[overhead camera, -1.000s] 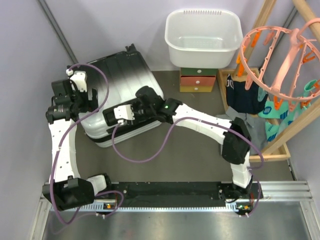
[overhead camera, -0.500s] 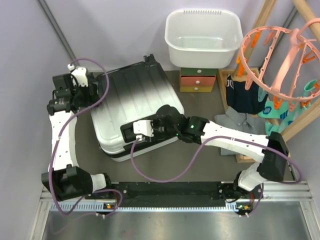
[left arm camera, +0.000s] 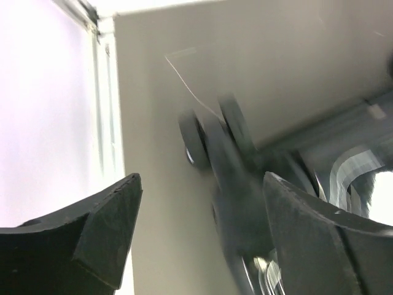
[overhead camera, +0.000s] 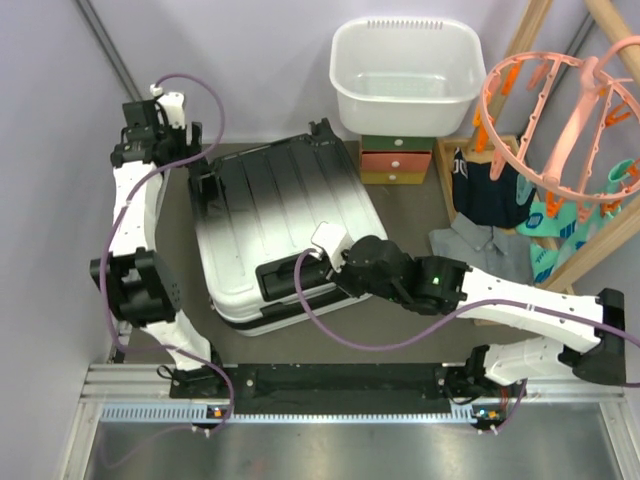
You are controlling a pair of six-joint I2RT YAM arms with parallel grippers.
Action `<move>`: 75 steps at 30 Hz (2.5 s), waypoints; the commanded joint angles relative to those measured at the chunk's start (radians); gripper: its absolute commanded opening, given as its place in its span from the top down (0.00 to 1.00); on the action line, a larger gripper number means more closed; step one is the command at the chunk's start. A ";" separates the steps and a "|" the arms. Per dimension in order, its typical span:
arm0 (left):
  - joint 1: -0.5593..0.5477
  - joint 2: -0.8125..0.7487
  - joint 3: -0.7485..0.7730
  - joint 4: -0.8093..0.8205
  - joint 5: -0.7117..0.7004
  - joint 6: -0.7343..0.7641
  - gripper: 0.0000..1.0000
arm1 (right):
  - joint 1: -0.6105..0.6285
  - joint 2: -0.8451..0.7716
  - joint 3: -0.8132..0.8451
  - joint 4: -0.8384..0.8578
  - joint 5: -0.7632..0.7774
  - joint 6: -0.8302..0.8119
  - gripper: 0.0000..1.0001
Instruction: Open, take out, and arrange the luggage
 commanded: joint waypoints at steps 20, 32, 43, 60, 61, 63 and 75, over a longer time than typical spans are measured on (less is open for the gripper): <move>-0.100 0.434 0.279 0.014 0.233 0.226 0.39 | -0.110 -0.002 -0.145 -0.209 0.267 0.540 1.00; -0.060 0.106 -0.174 -0.222 0.387 0.526 0.44 | -0.258 0.161 -0.048 0.098 0.158 0.339 1.00; 0.125 -0.101 -0.303 -0.204 0.174 0.336 0.45 | -0.279 0.530 0.354 0.231 0.016 0.264 1.00; 0.239 -0.307 -0.291 -0.164 -0.094 0.268 0.32 | -0.345 0.552 0.465 0.204 0.071 0.151 0.76; 0.239 -0.312 -0.280 -0.167 -0.095 0.271 0.31 | -0.343 0.513 0.450 0.191 0.083 0.149 0.74; 0.241 -0.325 -0.239 -0.188 -0.081 0.285 0.29 | -0.345 0.472 0.415 0.144 0.101 0.146 0.70; 0.237 -0.518 -0.223 -0.428 0.046 0.472 0.27 | -0.253 0.231 0.134 -0.023 0.040 0.229 0.66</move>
